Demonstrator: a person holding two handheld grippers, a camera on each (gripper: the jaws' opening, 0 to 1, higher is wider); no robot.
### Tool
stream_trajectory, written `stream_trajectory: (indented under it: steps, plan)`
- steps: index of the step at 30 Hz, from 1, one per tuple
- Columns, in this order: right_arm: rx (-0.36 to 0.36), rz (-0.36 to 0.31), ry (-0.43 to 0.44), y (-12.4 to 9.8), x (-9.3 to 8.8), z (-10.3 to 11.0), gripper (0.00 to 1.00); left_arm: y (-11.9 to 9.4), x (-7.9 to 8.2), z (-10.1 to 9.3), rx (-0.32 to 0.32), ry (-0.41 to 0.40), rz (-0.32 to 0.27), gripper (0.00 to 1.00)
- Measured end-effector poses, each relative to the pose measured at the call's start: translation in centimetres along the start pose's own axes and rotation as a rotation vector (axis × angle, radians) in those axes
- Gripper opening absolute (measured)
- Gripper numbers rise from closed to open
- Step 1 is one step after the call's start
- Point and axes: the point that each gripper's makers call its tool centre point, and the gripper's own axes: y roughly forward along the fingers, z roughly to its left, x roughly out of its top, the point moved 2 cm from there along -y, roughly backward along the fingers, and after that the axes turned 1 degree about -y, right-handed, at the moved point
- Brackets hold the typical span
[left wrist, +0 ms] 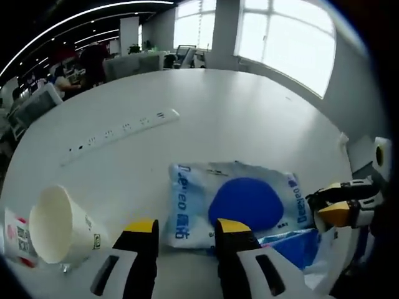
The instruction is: Arrange the tabletop items into an orderly group along one side of the table until the central work area is clear of visible clutter.
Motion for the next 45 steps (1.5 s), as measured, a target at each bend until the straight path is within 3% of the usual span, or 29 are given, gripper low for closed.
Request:
stream_trajectory:
  steps: [7, 12, 21, 27, 37, 45]
  plan:
    - [0.017, 0.042, 0.023, 1.6, -0.3, -0.1, 0.21, 0.5, -1.0, 0.2, -0.003, -0.001, 0.036, 0.3]
    - [-0.013, 0.068, 0.029, 2.0, -0.2, -0.5, 0.21, 0.9, -1.3, 0.7, -0.003, -0.029, 0.039, 0.31]
    - [0.004, 0.115, 0.046, 2.6, -1.3, 0.2, 0.09, 1.3, -1.3, 0.7, -0.023, -0.056, 0.032, 0.23]
    - [0.006, 0.112, 0.068, 2.7, -1.2, 0.2, 0.03, 1.0, -1.4, 0.6, -0.025, -0.021, 0.015, 0.05]
    - [-0.02, 0.056, 0.079, 1.8, 0.0, -0.6, 0.0, 0.0, -1.6, -0.4, -0.054, 0.032, -0.016, 0.01]
    - [-0.03, 0.003, 0.046, 1.0, 1.7, -0.7, 0.0, -1.3, -0.5, -0.5, -0.053, 0.027, -0.071, 0.01]
